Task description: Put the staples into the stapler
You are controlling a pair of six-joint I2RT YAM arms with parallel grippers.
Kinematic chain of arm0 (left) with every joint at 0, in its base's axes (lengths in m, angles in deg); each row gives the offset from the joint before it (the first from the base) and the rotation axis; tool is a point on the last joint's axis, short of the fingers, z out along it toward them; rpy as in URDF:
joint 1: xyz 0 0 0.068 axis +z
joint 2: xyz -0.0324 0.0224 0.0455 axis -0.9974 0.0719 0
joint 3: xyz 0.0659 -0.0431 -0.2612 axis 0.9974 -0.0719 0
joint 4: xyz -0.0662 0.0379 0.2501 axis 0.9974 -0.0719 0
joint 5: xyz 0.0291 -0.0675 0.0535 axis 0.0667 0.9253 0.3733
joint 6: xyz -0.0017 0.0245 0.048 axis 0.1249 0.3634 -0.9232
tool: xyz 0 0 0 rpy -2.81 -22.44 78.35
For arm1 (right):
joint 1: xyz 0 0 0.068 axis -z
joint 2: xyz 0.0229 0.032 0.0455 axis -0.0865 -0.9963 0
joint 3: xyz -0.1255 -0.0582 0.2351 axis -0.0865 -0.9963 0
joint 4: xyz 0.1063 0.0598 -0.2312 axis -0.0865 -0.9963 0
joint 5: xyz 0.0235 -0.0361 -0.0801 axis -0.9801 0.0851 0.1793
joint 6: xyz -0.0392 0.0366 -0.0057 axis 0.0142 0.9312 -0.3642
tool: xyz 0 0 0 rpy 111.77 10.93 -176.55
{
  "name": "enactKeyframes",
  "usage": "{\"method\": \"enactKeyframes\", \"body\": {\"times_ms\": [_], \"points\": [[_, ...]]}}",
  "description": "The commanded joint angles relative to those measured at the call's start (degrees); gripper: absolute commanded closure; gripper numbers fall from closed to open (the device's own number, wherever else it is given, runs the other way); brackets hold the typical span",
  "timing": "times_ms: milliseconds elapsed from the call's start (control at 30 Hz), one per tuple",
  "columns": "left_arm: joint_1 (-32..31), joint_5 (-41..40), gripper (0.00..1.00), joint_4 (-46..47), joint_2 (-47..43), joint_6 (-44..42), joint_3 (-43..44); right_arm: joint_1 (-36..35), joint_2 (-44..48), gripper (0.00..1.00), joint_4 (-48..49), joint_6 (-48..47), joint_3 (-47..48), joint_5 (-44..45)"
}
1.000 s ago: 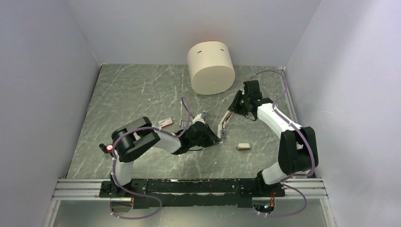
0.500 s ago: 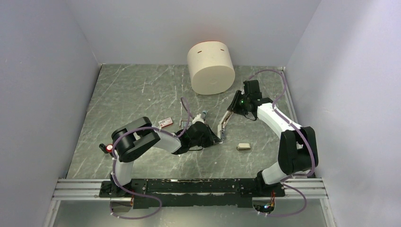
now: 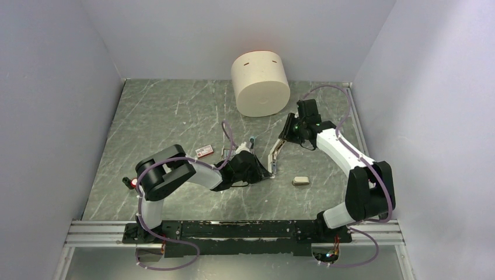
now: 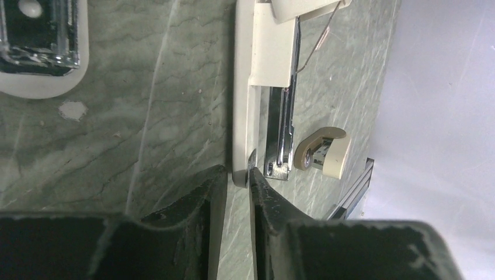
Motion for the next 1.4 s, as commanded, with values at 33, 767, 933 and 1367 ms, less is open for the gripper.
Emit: {"method": "enactKeyframes", "body": {"times_ms": [33,767,933,1367], "points": [[0.0,-0.1,0.76,-5.3,-0.5,-0.5,-0.8,-3.1,1.4,0.64,-5.5,0.2,1.3,0.6],[0.1,0.9,0.74,-9.5,-0.6,-0.8,0.6,-8.7,2.1,0.62,-8.9,1.3,3.6,5.3],[0.1,1.4,0.8,-9.8,-0.4,-0.7,0.7,-8.6,0.0,0.64,-8.8,0.2,5.3,7.5],[0.1,2.1,0.79,-10.6,1.7,-2.1,3.4,-10.0,-5.5,0.64,-3.1,-4.0,6.2,9.8]]}}
